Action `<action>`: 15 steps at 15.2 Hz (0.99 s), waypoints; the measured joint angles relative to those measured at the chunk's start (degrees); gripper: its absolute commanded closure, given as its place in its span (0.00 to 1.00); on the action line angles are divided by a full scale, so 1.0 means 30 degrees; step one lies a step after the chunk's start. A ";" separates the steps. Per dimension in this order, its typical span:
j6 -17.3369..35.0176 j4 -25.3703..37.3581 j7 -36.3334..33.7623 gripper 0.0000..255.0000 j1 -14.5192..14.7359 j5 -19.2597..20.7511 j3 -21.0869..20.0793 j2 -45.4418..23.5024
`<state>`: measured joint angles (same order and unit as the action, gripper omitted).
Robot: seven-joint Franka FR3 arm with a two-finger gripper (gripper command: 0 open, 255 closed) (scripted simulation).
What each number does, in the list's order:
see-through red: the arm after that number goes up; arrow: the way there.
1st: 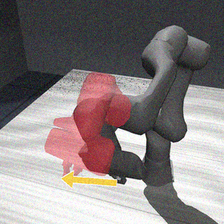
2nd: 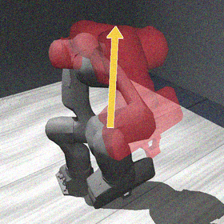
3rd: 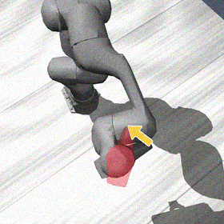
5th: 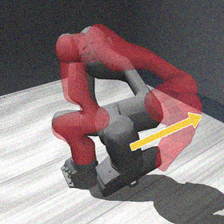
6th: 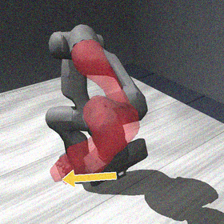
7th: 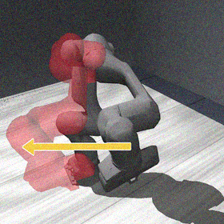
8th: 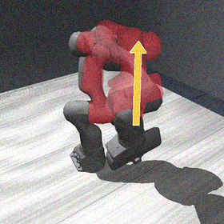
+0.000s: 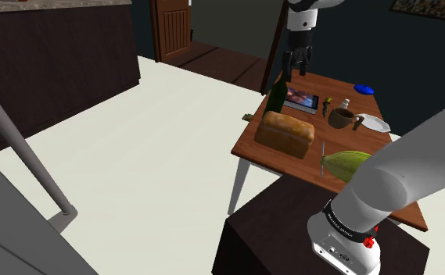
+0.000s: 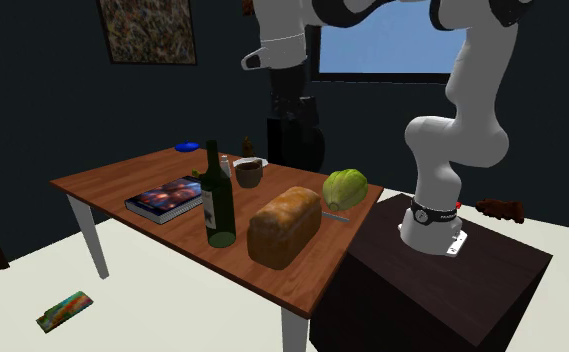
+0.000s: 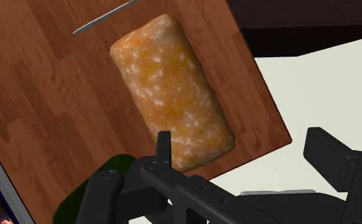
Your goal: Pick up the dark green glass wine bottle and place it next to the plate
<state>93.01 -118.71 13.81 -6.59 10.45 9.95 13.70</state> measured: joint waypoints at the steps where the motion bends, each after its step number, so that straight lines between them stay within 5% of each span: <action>1: 0.0085 0.0554 0.0247 0.00 -0.0087 -0.0039 0.0179 -0.0613; 11: -0.0241 0.8229 0.3177 0.00 -0.1498 -0.1317 0.1743 -0.7737; 15: -0.1365 1.2860 0.4278 0.00 -0.2448 -0.2237 0.2029 -1.1266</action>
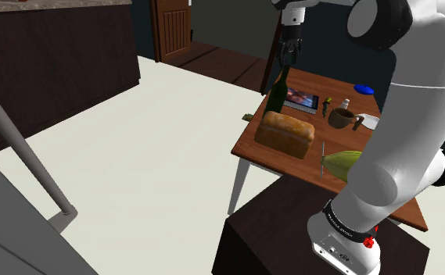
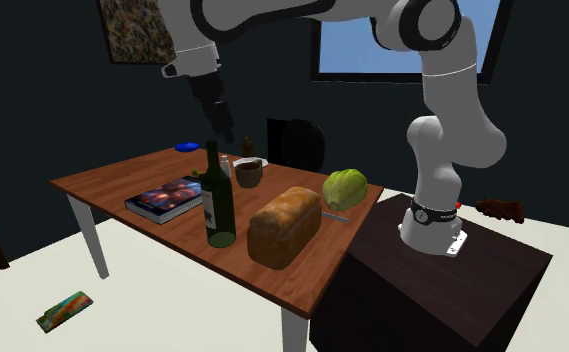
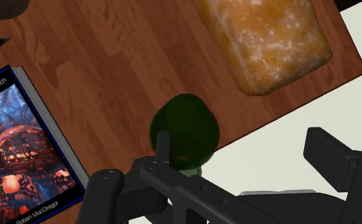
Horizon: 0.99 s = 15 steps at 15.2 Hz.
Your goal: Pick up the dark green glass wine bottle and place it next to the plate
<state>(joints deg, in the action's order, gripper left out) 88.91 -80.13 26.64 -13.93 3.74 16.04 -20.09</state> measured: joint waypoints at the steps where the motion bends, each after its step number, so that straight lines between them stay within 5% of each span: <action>1: -0.0333 0.1273 0.0326 0.00 -0.0348 -0.0239 0.0068 -0.0927; 4: -0.1285 0.4542 0.0789 0.00 -0.1069 -0.0808 0.0072 -0.3276; 15: 0.0794 0.2061 0.0758 0.00 -0.1021 -0.0732 0.0103 -0.2855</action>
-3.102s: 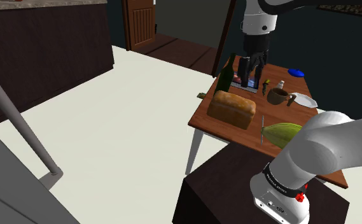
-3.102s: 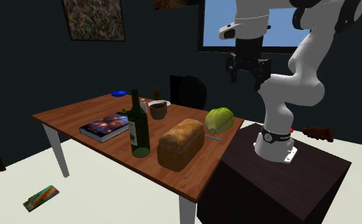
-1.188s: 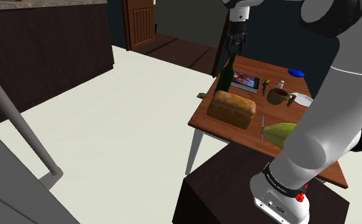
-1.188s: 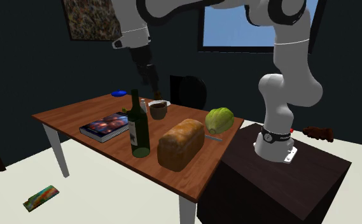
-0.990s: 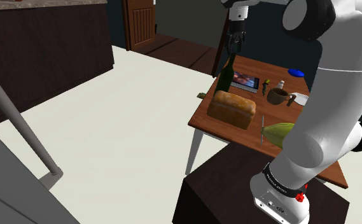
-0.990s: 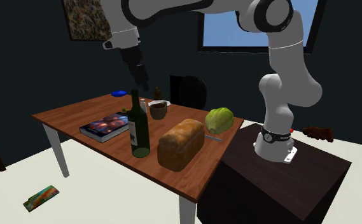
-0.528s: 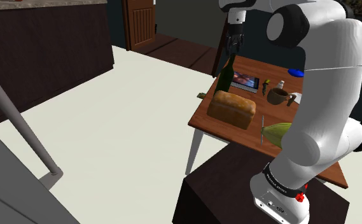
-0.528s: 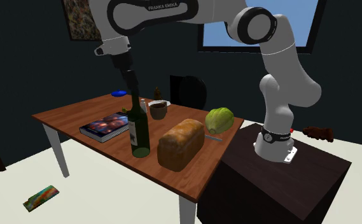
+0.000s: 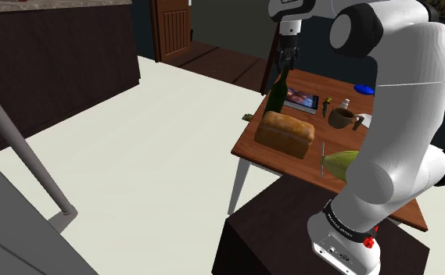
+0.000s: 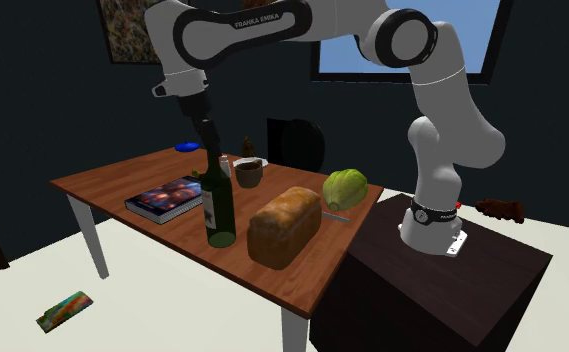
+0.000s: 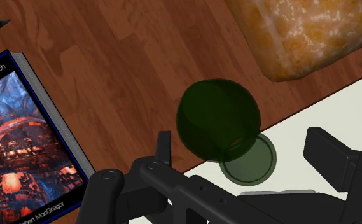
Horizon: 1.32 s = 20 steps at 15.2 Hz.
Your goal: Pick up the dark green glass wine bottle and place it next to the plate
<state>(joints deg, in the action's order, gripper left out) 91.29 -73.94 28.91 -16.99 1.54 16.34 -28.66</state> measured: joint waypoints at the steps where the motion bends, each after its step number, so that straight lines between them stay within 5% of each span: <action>1: 0.0008 -0.0008 0.0000 0.00 0.0000 0.0000 0.0000 0.0001; 2: 0.0013 -0.0013 0.0000 0.00 0.0000 0.0000 0.0000 0.0002; 3: 0.0013 -0.0013 0.0000 1.00 0.0000 0.0000 0.0000 0.0002; 13: 0.0020 -0.0019 0.0001 1.00 0.0002 0.0001 0.0000 0.0013; 20: -0.1493 0.1528 0.0185 1.00 -0.0105 0.0001 0.0044 -0.0016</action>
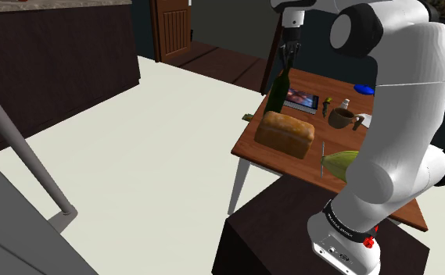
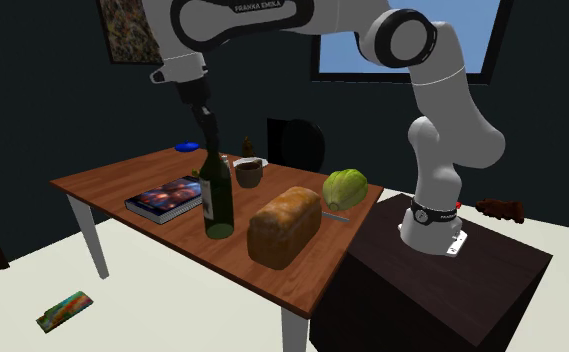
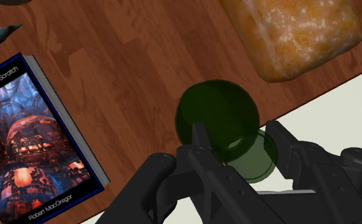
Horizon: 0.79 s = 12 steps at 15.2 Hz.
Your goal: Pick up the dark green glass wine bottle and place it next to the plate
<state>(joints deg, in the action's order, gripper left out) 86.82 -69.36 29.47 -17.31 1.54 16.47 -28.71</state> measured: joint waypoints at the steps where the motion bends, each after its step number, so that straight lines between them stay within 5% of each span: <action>1: -0.0308 0.0439 0.0055 1.00 -0.0057 -0.0026 0.0006 -0.0125; 9: -0.2807 0.3712 0.0285 1.00 -0.0329 -0.0177 0.0008 -0.0887; 12: -0.2485 0.2736 0.1044 1.00 -0.0762 0.0029 0.0262 -0.0130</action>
<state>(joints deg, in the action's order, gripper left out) 79.36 -61.15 32.60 -19.60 1.63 17.26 -29.10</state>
